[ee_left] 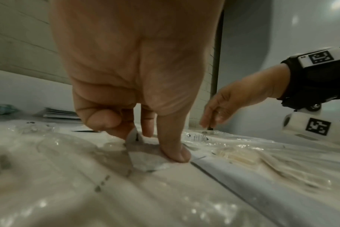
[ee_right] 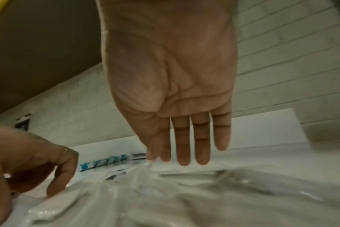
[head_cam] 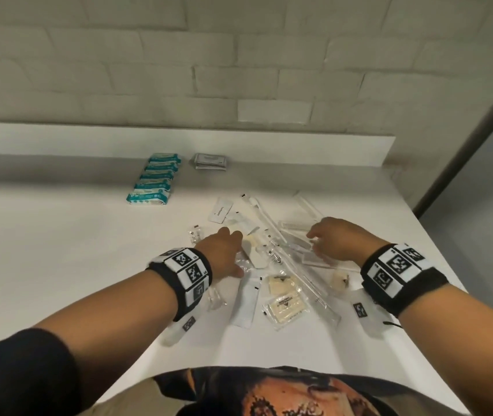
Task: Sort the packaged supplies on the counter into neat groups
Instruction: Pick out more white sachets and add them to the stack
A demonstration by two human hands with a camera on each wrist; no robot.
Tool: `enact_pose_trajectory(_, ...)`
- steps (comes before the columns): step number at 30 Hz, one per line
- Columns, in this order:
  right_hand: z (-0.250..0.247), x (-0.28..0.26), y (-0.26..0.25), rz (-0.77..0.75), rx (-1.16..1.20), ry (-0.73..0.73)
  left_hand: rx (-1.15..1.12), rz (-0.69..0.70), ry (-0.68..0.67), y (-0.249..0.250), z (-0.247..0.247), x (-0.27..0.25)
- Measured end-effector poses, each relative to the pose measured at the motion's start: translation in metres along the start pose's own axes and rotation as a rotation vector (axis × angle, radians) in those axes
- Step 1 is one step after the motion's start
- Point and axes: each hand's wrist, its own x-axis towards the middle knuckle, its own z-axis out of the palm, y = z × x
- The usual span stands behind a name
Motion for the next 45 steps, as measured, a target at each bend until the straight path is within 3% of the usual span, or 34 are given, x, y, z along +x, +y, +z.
enact_pose_trajectory(2,-0.005,0.013,-0.019,-0.080,0.095,0.077,-0.023,0.000,-0.026,0.000,-0.002,0.001)
enact_pose_trajectory(4,-0.007,0.029,-0.045,-0.178,0.134,0.066,-0.032,0.019,-0.050,-0.001,-0.004,0.002)
enact_pose_trajectory(10,-0.011,0.064,-0.085,-0.327,-0.114,-0.042,0.015,0.049,-0.115,-0.016,-0.027,0.012)
enact_pose_trajectory(16,-0.019,0.107,-0.091,-0.180,-0.061,-0.005,-0.229,-0.220,0.200,-0.062,-0.053,0.057)
enact_pose_trajectory(22,-0.001,0.129,-0.111,-0.002,-0.094,0.051,-0.096,-0.309,0.107,-0.073,-0.050,0.105)
enact_pose_trajectory(26,0.002,0.135,-0.110,0.007,-0.023,0.066,-0.074,-0.342,0.099,-0.075,-0.041,0.123)
enact_pose_trajectory(31,-0.007,0.128,-0.100,-0.025,0.023,-0.113,-0.231,-0.405,0.087,-0.071,-0.036,0.127)
enact_pose_trajectory(33,-0.014,0.114,-0.093,-0.073,0.027,-0.085,-0.249,-0.383,0.070,-0.066,-0.036,0.121)
enact_pose_trajectory(38,-0.041,0.063,-0.034,-0.069,0.464,0.027,-0.312,-0.210,0.236,-0.051,-0.043,0.083)
enact_pose_trajectory(40,-0.042,0.046,0.007,0.037,0.581,-0.003,-0.390,-0.158,0.248,-0.043,-0.046,0.063)
enact_pose_trajectory(43,-0.035,0.020,0.060,0.201,0.597,-0.016,-0.609,-0.084,0.087,-0.026,-0.045,0.030)
enact_pose_trajectory(45,-0.028,0.002,0.081,0.253,0.512,-0.009,-0.540,-0.033,-0.019,-0.011,-0.037,0.012)
